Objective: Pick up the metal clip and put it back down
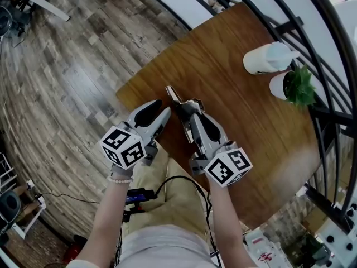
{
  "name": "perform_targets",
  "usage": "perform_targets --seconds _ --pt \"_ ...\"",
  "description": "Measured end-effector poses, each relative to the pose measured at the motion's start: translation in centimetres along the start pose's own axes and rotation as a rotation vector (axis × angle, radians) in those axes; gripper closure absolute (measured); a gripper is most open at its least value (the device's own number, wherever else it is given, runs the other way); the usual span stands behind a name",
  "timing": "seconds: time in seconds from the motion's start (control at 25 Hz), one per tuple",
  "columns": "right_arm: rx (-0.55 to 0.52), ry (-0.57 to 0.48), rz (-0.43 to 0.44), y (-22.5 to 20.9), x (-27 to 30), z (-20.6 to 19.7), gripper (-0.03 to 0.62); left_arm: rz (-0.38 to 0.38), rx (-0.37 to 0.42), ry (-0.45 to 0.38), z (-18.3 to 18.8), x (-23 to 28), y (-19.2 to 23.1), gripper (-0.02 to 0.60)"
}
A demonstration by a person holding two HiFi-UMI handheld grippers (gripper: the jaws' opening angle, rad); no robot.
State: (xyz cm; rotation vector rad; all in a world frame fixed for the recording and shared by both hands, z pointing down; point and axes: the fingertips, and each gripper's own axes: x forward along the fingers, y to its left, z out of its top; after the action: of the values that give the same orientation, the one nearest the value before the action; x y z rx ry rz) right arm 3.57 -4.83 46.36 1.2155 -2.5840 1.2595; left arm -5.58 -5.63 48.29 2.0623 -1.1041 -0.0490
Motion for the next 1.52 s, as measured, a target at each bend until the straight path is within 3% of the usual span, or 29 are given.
perform_targets --seconds 0.52,0.84,1.04,1.52 --pt "0.039 -0.064 0.132 2.4 -1.2 1.1 0.539 -0.136 -0.133 -0.041 0.9 0.0 -1.6 0.423" --pt "-0.005 -0.043 0.186 3.5 -2.4 0.4 0.54 -0.193 -0.131 -0.081 1.6 -0.3 -3.6 0.416" --pt "-0.089 0.006 0.203 4.6 -3.7 -0.2 0.54 -0.204 -0.089 -0.105 2.6 -0.8 -5.5 0.423" --pt "-0.214 0.007 0.249 8.0 -6.7 1.8 0.542 -0.201 0.096 -0.131 5.8 -2.9 -10.6 0.447"
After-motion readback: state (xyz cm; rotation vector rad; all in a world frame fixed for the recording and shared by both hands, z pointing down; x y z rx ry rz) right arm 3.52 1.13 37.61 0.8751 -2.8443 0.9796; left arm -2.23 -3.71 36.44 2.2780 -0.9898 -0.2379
